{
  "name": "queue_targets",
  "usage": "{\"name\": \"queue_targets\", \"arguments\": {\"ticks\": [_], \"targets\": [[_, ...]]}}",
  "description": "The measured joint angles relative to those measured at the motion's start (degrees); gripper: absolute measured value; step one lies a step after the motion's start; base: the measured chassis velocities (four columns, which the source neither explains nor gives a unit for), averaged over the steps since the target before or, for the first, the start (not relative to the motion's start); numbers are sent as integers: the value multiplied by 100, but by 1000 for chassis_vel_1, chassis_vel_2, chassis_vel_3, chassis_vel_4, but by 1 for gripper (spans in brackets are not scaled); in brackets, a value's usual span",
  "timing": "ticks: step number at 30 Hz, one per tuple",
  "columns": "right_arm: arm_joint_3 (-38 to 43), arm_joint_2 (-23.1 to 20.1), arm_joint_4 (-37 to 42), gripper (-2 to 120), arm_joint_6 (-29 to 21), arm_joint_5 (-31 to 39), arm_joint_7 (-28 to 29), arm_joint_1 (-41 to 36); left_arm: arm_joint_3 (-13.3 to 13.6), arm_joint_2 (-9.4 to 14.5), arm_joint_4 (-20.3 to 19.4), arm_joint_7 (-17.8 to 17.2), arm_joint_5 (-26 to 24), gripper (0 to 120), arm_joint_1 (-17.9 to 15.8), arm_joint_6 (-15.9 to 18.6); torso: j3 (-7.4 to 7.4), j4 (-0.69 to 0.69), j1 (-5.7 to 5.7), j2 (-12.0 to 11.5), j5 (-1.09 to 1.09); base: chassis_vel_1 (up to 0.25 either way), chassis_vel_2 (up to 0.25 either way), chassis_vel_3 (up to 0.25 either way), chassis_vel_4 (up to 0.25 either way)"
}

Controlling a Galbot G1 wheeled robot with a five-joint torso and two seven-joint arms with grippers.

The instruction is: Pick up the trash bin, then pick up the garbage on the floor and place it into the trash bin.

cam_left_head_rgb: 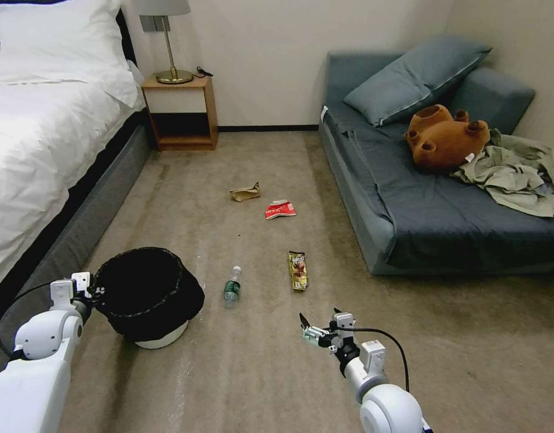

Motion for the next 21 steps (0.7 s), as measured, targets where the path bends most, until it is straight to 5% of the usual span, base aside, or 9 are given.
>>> {"name": "queue_targets", "arguments": {"ticks": [8,21], "targets": [[76,-19,35,100,7,64,25,-57,-44,-62,-22,-128,-86,10,-9,-303,0,0,0,0,-1,0,0,0,0],[136,35,90,100,169,106,-62,-143,-152,171,-1001,-430,-712,4,165,-464,0,1,0,0,0,0,0,0,0]]}}
